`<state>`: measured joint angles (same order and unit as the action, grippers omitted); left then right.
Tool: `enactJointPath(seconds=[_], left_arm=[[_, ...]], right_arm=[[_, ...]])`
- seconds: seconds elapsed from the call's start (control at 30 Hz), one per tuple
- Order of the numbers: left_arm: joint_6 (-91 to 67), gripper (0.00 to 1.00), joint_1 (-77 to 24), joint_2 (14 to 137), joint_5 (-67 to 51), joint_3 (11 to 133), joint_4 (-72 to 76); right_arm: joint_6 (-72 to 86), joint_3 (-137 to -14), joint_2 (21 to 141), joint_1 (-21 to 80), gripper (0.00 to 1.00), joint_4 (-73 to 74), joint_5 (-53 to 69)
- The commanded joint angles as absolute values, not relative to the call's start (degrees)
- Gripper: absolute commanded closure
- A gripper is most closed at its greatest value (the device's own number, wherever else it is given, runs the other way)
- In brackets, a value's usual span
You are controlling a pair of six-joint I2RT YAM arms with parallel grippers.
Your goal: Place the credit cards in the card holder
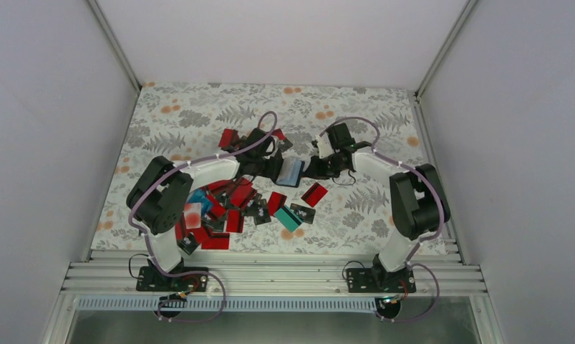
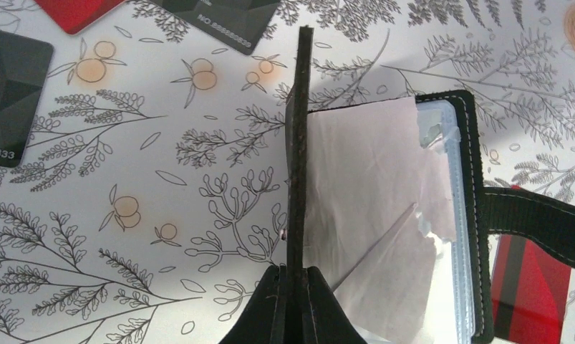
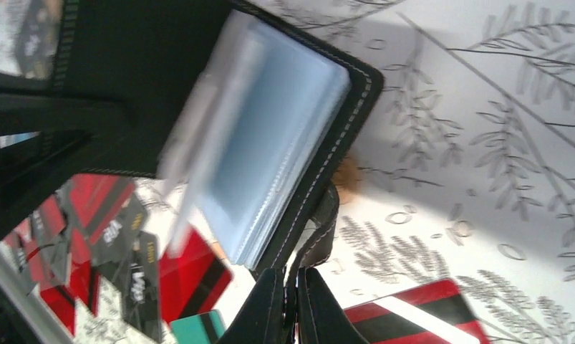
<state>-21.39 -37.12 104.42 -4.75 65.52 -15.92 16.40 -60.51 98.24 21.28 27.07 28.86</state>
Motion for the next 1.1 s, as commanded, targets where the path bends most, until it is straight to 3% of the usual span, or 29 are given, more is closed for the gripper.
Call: enactJointPath(seconds=[0.0,0.27,0.47,0.8,1.07], left_arm=[[-28.24,0.98,-36.91,103.72,-5.55,62.47,-14.58],[-38.35,0.98,-36.89,101.83,-6.93,57.69,-12.37],[-38.99,0.98,-36.91,102.03,-7.04,58.01,-12.55],[-39.92,0.98,-36.91,101.78,-9.19,57.36,-10.99],[-42.45,0.98,-36.99,102.67,-13.38,55.92,-6.63]], right_arm=[[15.66,-63.90,101.63,19.32,0.96,28.31,23.51],[14.65,-66.78,104.72,17.45,0.95,30.21,20.04],[14.64,-66.60,101.35,17.41,0.71,31.26,20.95],[16.02,-66.15,90.96,18.31,0.55,33.55,24.03],[17.48,-65.29,93.77,22.17,0.69,29.69,29.11]])
